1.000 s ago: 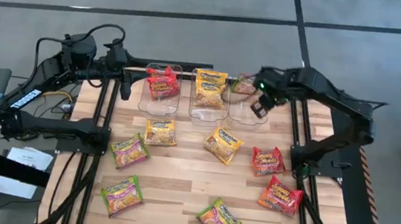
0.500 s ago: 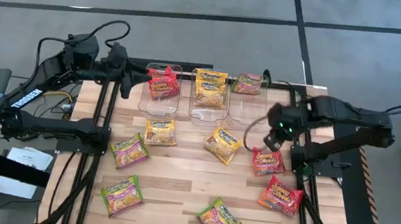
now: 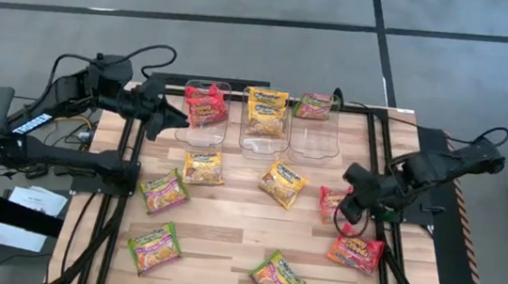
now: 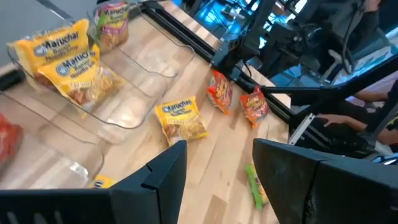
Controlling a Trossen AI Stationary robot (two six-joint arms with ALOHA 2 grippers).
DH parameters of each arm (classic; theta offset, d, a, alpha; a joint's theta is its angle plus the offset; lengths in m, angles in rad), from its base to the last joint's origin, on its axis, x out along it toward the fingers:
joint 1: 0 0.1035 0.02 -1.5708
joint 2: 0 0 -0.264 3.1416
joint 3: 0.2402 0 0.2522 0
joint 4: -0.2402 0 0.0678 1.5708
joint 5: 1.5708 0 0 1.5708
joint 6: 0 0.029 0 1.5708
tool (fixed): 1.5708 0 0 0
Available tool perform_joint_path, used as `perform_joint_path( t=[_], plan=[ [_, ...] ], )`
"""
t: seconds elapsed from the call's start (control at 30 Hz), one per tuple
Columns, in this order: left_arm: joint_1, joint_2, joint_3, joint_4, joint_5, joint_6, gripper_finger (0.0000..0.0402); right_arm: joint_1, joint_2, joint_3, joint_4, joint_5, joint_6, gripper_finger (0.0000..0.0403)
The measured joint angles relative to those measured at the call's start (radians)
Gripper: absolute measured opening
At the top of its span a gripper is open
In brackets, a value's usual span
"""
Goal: Sort Maruchan noodles
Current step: Put the green noodle pack into the right transparent bin
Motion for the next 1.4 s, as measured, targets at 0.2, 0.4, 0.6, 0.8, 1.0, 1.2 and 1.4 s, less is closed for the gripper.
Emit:
perform_joint_path(
  t=[0.2,0.4,0.6,0.8,1.0,1.2,1.4],
  plan=[
    [-0.044,0.000,0.000,-0.003,-0.001,-0.010,0.0172,0.117,0.015,-0.088,0.161,-0.005,0.076,0.0148],
    [-0.071,0.000,0.000,-0.004,-0.005,-0.039,0.0172,0.187,0.100,-0.106,0.306,-0.011,0.082,0.0173],
    [-0.099,0.000,0.000,-0.007,-0.007,-0.052,0.0172,0.229,0.241,-0.106,0.444,-0.017,0.099,0.0229],
    [-0.113,0.000,0.000,-0.014,-0.003,-0.022,0.0172,0.244,0.377,-0.106,0.608,-0.113,0.165,0.0250],
    [-0.114,0.000,0.000,-0.032,0.003,-0.007,0.0172,0.243,0.488,-0.106,0.736,-0.116,0.230,0.0249],
    [-0.114,0.000,0.000,-0.054,0.004,-0.007,0.0172,0.243,0.590,-0.105,0.823,-0.124,0.257,0.0249],
    [-0.114,0.000,0.000,-0.056,0.004,-0.007,0.0172,0.236,0.667,-0.106,0.900,-0.127,0.262,0.0249]
  ],
)
